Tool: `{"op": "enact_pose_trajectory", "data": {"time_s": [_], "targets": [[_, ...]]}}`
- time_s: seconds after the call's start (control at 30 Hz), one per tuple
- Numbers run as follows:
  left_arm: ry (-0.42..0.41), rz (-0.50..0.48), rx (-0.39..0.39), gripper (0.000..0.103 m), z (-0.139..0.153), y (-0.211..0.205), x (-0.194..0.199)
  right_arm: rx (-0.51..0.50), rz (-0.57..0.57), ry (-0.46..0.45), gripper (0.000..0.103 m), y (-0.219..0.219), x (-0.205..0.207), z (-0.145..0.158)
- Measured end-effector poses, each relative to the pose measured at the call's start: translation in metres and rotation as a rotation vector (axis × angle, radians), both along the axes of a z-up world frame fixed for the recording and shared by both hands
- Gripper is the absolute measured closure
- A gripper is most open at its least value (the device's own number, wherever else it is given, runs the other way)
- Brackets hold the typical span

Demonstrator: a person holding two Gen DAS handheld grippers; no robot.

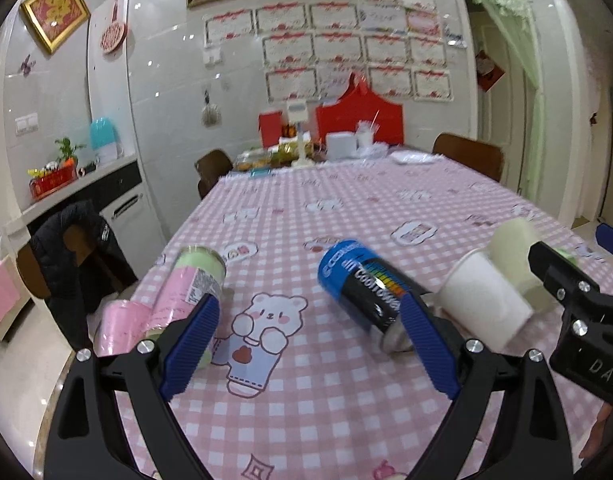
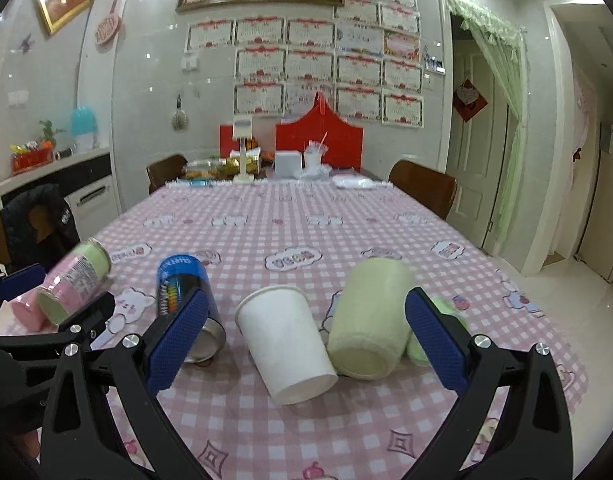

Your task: Flip cup upside down

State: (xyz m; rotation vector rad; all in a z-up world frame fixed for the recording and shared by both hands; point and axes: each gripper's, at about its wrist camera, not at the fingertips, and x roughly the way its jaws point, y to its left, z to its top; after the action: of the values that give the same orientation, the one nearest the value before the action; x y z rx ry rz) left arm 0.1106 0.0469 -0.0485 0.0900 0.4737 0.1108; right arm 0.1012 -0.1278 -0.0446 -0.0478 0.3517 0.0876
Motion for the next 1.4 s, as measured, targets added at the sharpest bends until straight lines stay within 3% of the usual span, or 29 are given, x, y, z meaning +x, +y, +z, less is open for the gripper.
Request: {"op": "enact_pose_trajectory", "data": {"time_s": [0.37, 0.7, 1.4], "targets": [[-0.176, -0.059, -0.012, 0.013, 0.051, -0.019, -0.085, 0.059, 0.034, -0.166, 0.008, -0.022, -0.087, 0.044], [-0.294, -0.087, -0.016, 0.013, 0.08, -0.03, -0.14, 0.042, 0.039, -0.285, 0.008, -0.022, -0.131, 0.057], [-0.313, -0.088, -0.039, 0.013, 0.075, -0.031, -0.142, 0.021, 0.017, -0.305, 0.008, -0.024, -0.137, 0.045]]}}
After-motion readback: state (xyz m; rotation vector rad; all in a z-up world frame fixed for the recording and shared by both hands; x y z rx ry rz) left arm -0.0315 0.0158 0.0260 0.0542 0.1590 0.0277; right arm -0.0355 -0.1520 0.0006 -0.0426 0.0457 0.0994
